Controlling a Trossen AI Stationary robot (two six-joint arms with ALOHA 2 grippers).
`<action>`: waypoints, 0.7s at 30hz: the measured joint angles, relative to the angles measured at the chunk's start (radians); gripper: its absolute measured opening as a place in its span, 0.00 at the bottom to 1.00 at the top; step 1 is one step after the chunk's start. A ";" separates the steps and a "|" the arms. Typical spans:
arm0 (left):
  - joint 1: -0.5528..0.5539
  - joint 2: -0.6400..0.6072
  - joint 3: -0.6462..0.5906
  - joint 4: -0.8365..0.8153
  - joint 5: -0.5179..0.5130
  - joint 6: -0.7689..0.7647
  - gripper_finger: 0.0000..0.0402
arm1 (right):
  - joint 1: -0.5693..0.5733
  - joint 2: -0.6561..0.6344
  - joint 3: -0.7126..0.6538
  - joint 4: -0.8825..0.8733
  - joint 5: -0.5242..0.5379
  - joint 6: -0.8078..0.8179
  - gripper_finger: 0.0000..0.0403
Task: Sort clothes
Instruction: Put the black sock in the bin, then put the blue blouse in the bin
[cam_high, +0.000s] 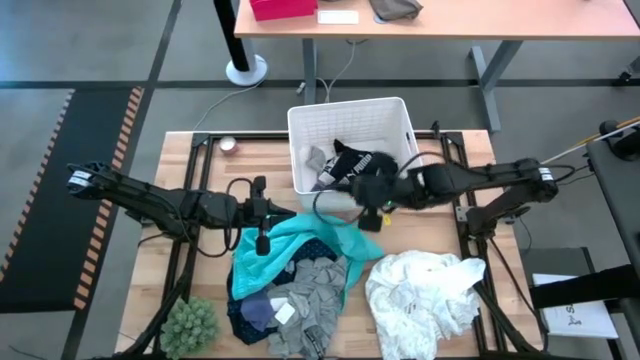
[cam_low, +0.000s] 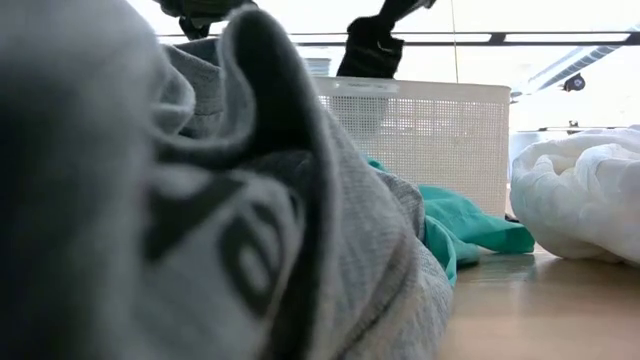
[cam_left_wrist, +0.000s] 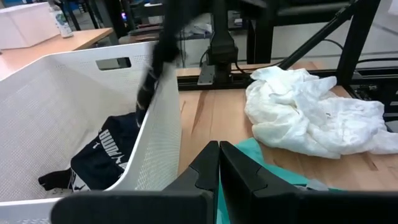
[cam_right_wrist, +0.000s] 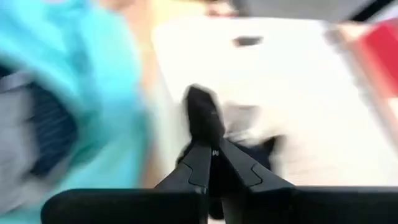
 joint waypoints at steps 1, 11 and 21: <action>0.000 0.000 0.000 0.000 0.000 -0.004 0.00 | -0.011 -0.005 0.018 -0.001 0.037 -0.009 0.00; 0.000 0.000 0.000 -0.006 0.000 -0.017 0.00 | -0.197 -0.023 0.077 -0.017 -0.028 -0.014 0.06; 0.000 0.000 0.000 -0.011 0.000 -0.017 0.00 | -0.278 -0.015 0.077 -0.038 -0.133 0.062 0.41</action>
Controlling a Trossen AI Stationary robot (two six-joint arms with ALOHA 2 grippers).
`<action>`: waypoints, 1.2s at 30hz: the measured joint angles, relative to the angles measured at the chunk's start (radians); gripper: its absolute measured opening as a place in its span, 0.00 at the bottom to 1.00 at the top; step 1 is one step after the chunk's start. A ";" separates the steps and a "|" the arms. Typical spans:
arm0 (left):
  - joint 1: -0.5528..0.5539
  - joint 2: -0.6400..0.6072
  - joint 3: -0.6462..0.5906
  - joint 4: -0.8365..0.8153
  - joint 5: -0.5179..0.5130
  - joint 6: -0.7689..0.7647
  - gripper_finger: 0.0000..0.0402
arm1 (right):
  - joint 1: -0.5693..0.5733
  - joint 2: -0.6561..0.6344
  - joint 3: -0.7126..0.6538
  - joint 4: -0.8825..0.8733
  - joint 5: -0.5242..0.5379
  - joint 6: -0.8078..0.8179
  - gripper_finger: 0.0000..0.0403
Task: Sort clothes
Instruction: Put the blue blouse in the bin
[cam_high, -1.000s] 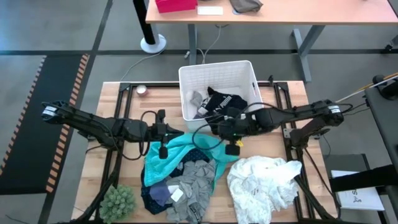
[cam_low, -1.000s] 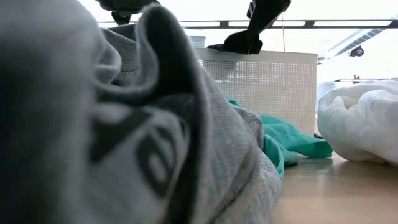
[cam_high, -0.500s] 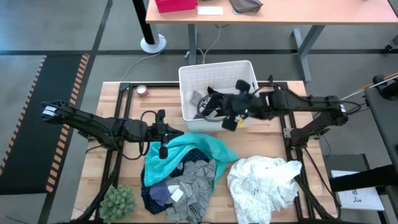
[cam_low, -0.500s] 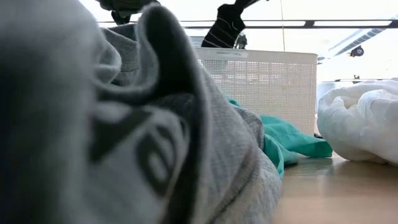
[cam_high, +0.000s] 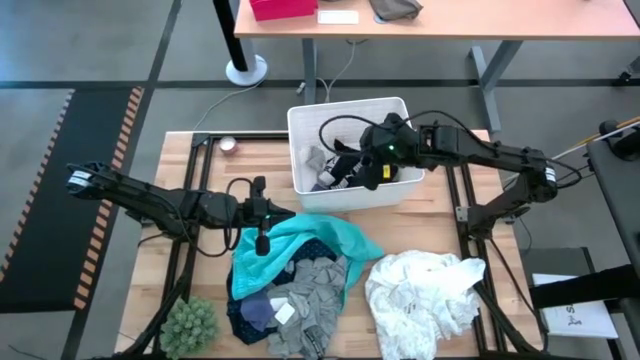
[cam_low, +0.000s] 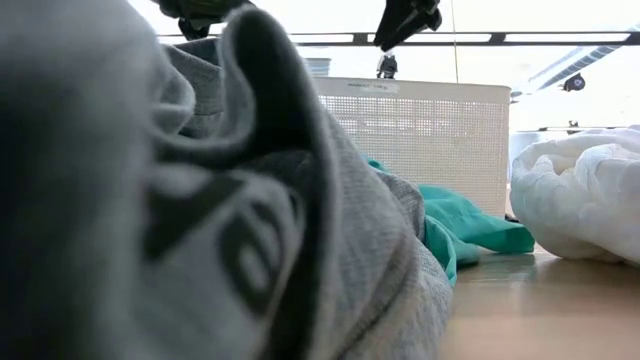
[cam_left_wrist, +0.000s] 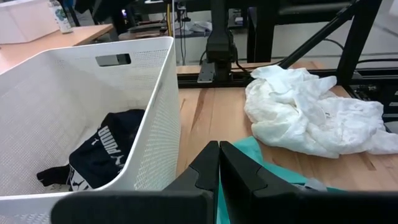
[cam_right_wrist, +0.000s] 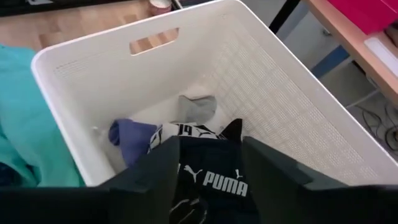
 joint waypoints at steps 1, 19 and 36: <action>0.000 0.000 0.000 -0.004 0.000 0.000 0.00 | 0.000 0.000 0.000 0.000 0.000 0.004 0.44; 0.000 0.000 0.000 -0.082 0.000 0.017 0.00 | 0.105 -0.035 0.000 -0.177 0.010 0.044 0.22; -0.002 -0.001 0.003 -0.144 0.026 -0.002 0.00 | 0.484 -0.083 -0.252 -0.094 0.179 0.305 0.00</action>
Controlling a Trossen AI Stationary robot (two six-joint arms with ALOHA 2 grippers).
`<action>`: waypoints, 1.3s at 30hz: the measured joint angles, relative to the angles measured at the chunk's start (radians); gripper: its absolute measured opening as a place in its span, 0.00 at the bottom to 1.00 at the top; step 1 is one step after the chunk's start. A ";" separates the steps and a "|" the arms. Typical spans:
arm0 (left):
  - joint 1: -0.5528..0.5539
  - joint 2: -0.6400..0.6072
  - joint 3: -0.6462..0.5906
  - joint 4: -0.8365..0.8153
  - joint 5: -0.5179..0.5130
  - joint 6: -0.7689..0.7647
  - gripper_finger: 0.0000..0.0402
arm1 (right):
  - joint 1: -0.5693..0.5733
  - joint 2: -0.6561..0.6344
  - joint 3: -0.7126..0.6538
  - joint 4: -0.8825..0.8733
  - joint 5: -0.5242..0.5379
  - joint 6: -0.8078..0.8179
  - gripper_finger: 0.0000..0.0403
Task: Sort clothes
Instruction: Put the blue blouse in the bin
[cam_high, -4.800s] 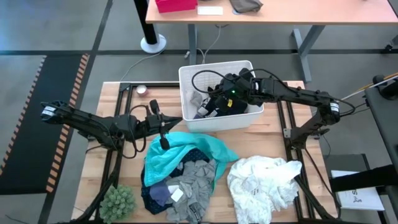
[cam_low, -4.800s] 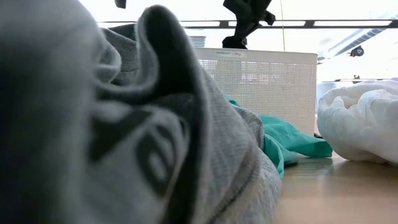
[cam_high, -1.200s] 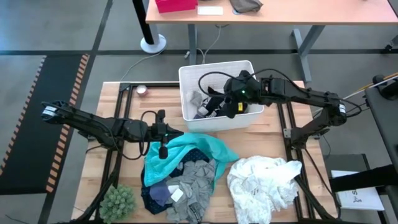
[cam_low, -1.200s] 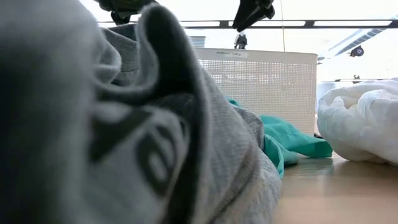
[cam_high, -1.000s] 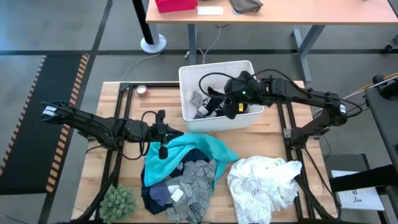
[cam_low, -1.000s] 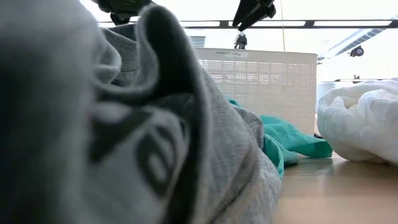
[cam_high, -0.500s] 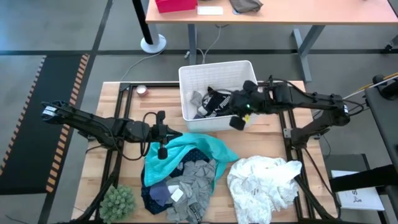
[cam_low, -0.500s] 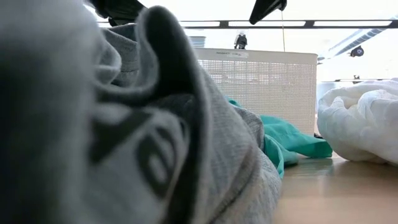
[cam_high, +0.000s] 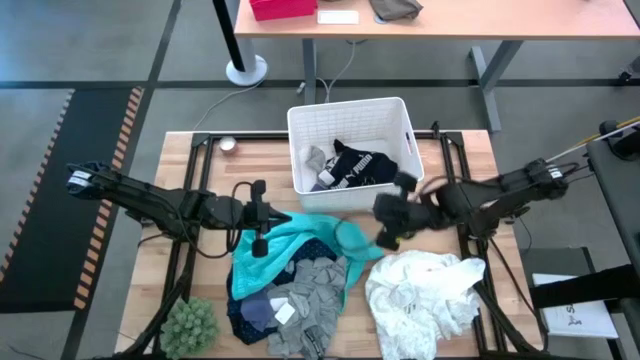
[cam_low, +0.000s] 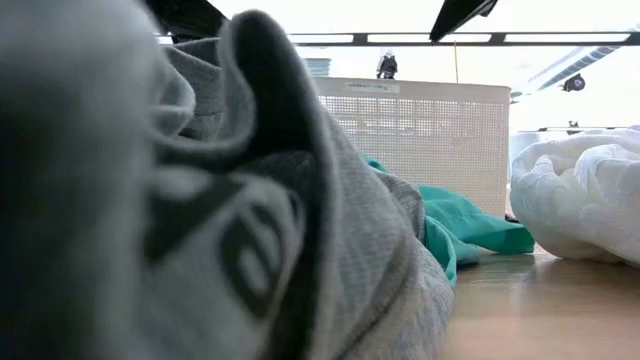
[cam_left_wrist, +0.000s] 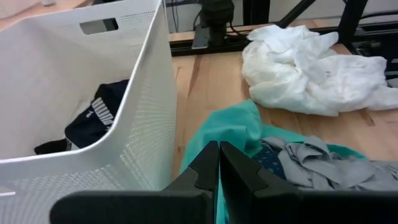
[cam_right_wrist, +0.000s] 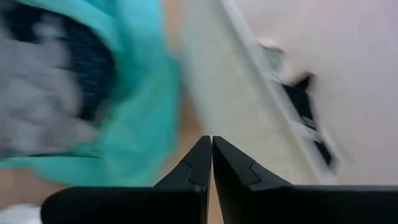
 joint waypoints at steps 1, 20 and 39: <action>0.000 0.000 0.003 -0.009 0.000 -0.006 0.00 | 0.026 -0.005 -0.019 0.037 -0.001 0.005 0.00; -0.001 0.007 0.046 -0.099 0.098 -0.093 0.02 | 0.190 -0.011 -0.282 0.289 0.146 0.241 0.00; -0.016 0.175 0.052 -0.132 0.183 -0.198 0.39 | 0.190 -0.010 -0.324 0.353 0.144 0.247 0.00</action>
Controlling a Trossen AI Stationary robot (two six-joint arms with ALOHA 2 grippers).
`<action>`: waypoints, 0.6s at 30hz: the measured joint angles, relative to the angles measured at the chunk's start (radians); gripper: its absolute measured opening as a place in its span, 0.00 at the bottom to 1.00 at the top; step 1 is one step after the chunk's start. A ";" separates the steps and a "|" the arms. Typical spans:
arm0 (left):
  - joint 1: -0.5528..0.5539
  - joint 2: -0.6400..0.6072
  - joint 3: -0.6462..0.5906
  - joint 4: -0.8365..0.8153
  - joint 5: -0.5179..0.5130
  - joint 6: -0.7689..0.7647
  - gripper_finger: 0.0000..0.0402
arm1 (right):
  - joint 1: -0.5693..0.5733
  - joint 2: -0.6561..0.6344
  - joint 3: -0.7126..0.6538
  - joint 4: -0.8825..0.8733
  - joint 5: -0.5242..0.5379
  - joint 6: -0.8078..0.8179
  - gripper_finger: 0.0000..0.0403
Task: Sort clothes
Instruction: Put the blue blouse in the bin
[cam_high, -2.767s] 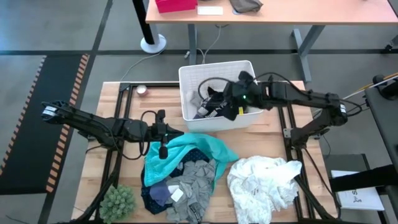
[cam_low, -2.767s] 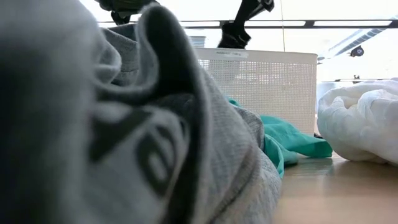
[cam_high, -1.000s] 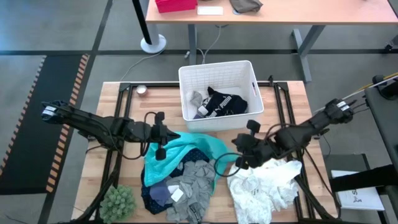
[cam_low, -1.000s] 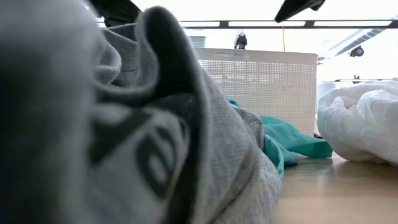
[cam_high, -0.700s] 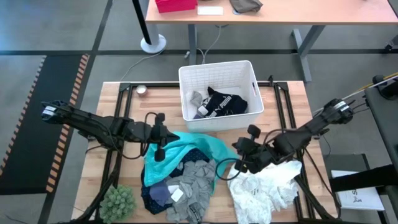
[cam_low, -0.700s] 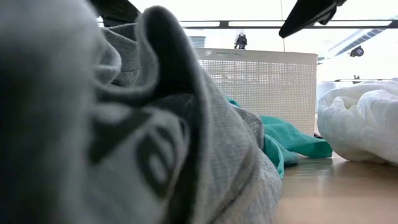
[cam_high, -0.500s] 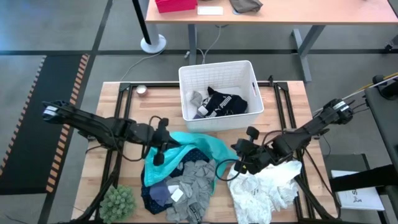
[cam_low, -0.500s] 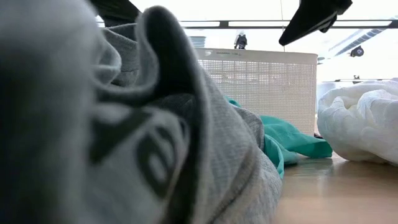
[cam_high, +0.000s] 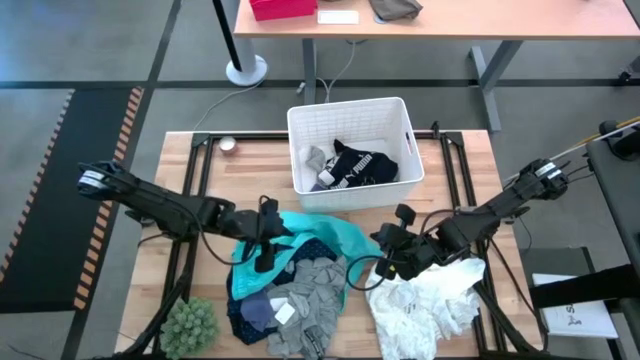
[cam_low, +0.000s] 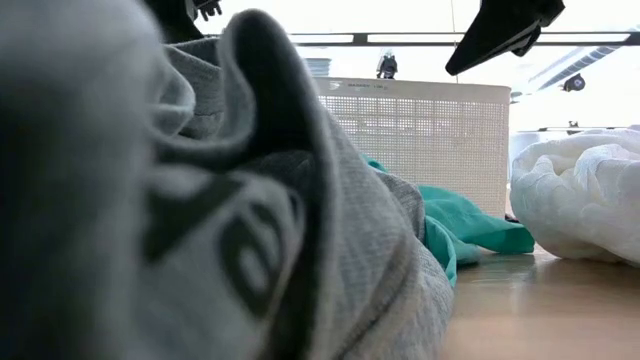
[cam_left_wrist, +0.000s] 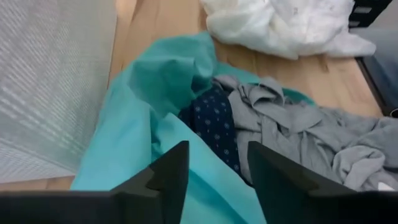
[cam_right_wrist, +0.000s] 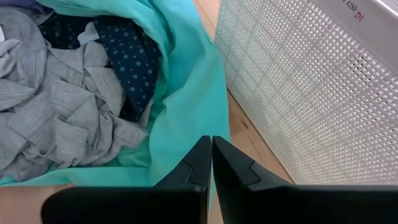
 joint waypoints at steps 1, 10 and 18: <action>0.000 0.008 0.000 0.000 0.005 0.000 0.41 | 0.000 0.000 0.000 0.000 0.000 0.000 0.00; 0.000 0.099 0.000 0.006 0.045 0.000 0.41 | 0.000 0.000 0.000 0.005 -0.001 -0.003 0.00; 0.000 0.172 0.000 -0.056 -0.009 -0.017 0.46 | 0.000 0.000 -0.001 0.006 -0.003 -0.003 0.00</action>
